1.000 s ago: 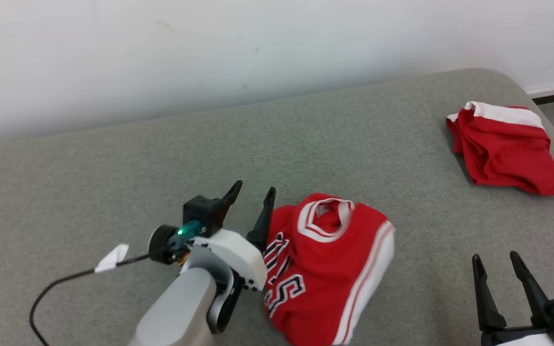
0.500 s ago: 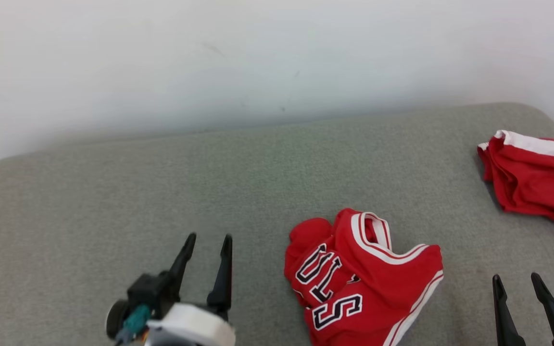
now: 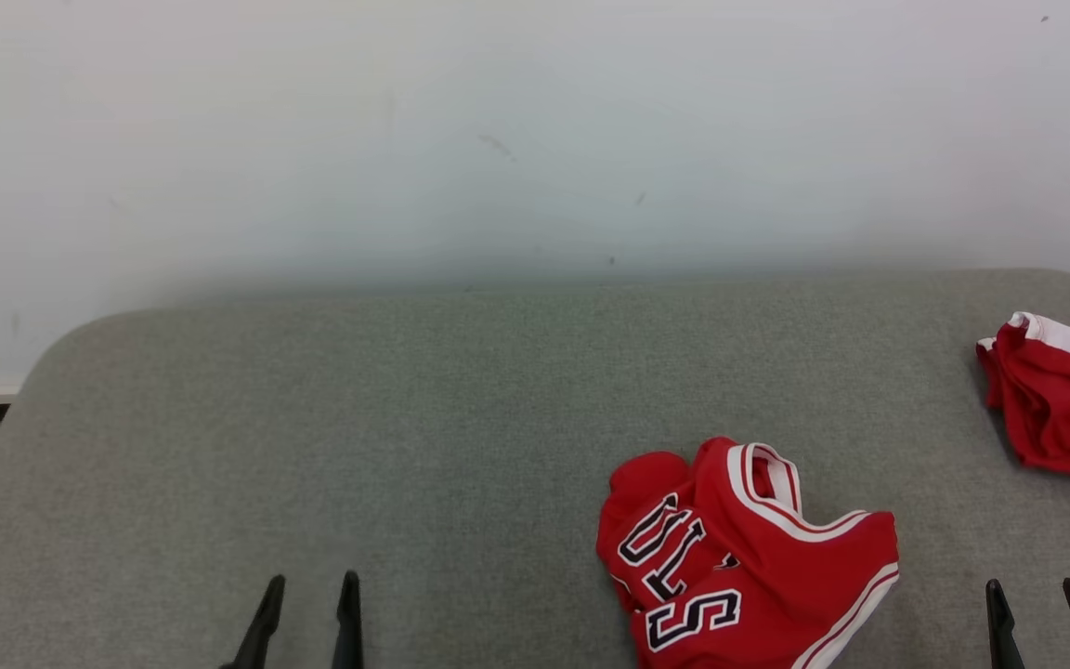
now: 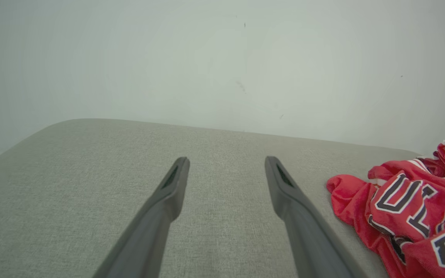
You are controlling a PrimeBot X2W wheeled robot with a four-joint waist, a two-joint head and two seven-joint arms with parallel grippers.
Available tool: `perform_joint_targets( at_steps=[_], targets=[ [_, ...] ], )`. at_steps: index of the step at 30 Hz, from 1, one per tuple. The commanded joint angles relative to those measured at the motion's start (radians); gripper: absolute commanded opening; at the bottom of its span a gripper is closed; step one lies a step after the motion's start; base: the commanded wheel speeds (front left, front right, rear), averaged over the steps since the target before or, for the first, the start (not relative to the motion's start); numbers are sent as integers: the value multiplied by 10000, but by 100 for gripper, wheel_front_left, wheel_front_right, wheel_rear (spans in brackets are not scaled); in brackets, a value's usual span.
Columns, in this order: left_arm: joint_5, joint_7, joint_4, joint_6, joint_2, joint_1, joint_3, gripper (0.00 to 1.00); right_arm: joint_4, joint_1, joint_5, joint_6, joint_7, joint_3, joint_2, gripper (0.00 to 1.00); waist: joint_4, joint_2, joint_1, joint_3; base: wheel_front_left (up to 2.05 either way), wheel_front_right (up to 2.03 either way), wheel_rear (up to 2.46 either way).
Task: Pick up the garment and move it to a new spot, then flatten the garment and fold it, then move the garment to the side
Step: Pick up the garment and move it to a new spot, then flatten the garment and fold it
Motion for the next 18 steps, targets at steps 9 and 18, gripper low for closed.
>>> perform_joint_targets(
  at_steps=[9,18],
  targets=[
    [351,2,-307,-492,-63,1286,834,100,152,445,-145,-5,6,-38,123,100,213,0,1,-538,0,0,0],
    [207,2,-223,-750,-89,1592,927,100,398,493,-10,-5,6,171,191,100,297,0,1,-661,0,0,0]
  ],
)
